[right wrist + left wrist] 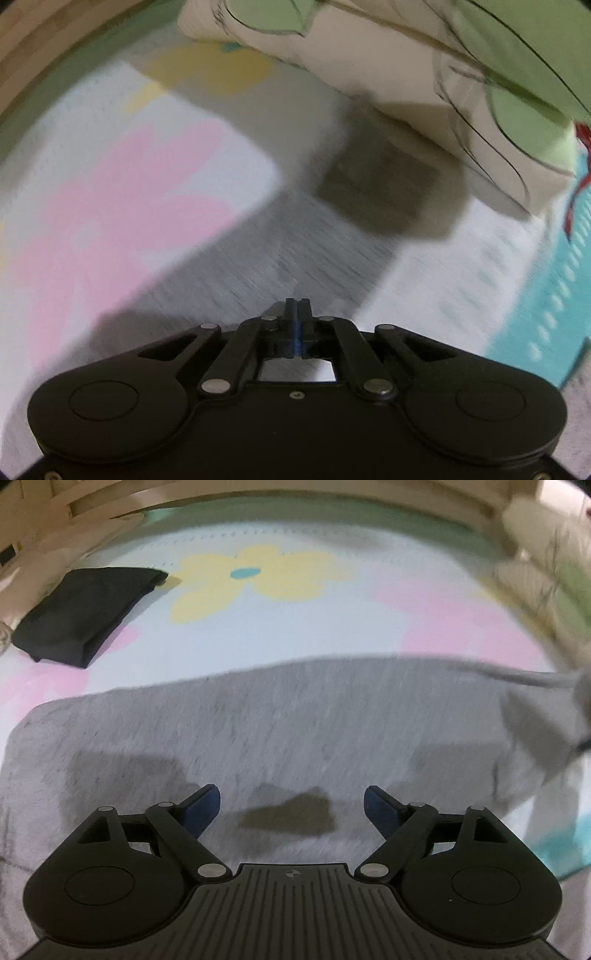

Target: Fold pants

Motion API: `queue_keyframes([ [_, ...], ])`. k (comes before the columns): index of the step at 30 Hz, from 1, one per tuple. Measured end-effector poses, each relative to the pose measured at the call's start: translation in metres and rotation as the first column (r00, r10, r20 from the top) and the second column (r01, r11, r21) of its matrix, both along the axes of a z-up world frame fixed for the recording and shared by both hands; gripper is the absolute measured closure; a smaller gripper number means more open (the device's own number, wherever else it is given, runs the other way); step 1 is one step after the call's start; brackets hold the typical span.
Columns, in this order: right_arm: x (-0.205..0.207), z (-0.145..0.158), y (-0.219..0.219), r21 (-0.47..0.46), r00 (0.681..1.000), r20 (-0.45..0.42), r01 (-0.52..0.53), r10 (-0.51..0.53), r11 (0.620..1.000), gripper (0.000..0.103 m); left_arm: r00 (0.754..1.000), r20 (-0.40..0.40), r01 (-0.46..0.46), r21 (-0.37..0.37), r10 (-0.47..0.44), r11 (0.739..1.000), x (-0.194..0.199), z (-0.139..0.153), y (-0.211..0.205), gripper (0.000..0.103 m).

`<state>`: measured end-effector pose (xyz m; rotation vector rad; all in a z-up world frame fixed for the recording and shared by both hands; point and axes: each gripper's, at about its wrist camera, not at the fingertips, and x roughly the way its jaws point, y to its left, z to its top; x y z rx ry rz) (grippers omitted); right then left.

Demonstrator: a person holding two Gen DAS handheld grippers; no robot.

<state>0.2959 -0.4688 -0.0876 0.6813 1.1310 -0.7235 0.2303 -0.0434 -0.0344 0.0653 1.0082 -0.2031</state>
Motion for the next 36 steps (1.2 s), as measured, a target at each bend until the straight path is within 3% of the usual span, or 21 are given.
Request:
queue_keyframes([
  [3,-0.028,-0.003,-0.005,0.018,0.999,0.040,0.020,-0.021,1.000,0.098,0.999,0.022,-0.041,-0.025,0.042,0.999,0.018,0.011,-0.002,0.018],
  [5,-0.039,0.002,-0.010,0.050,0.993,0.112,0.038,-0.044,0.998,0.086,0.998,0.035,-0.058,-0.024,0.059,0.998,0.025,0.015,-0.004,0.018],
  [8,-0.033,0.013,-0.011,0.054,0.986,0.155,0.055,-0.063,0.997,0.082,0.998,0.007,-0.058,0.031,0.058,0.998,0.026,0.000,-0.011,0.018],
  [9,-0.027,0.016,-0.010,0.042,0.984,0.163,0.058,-0.064,0.997,0.075,0.999,-0.019,-0.045,0.049,0.046,0.998,0.026,-0.009,-0.014,0.018],
  [11,-0.007,0.021,-0.010,0.013,0.985,0.160,0.069,-0.070,0.998,0.039,0.996,-0.085,-0.024,0.079,0.030,0.997,0.028,-0.029,-0.015,0.018],
  [13,0.013,0.017,-0.012,-0.034,0.983,0.155,0.107,-0.101,0.994,0.026,0.987,-0.155,-0.019,0.095,0.033,0.995,0.030,-0.049,-0.013,0.016],
  [16,0.042,0.016,-0.010,-0.095,0.967,0.202,0.177,-0.155,0.980,0.025,0.992,-0.126,-0.015,0.072,0.024,0.997,0.028,-0.049,-0.008,0.015],
  [19,0.074,0.005,-0.017,-0.069,0.958,0.192,0.228,-0.211,0.971,0.015,0.992,-0.127,0.000,0.071,0.009,0.998,0.029,-0.049,-0.007,0.015],
  [24,0.103,-0.021,-0.025,-0.092,0.944,0.101,0.322,-0.313,0.942,0.018,0.994,-0.112,0.010,0.083,-0.001,0.996,0.033,-0.048,-0.009,0.015],
  [28,0.105,-0.027,-0.019,-0.182,0.977,0.006,0.211,-0.214,0.960,0.046,0.995,-0.095,0.003,0.083,0.005,0.997,0.033,-0.046,-0.010,0.017],
  [34,0.055,-0.021,-0.027,-0.103,0.996,0.068,0.070,-0.064,0.992,0.084,0.997,-0.077,-0.015,0.057,0.019,0.998,0.035,-0.036,-0.011,0.017],
  [36,0.043,-0.020,-0.032,-0.060,0.996,0.078,0.055,-0.050,0.997,0.091,0.998,-0.065,-0.018,0.043,0.021,0.999,0.038,-0.030,-0.012,0.017],
])
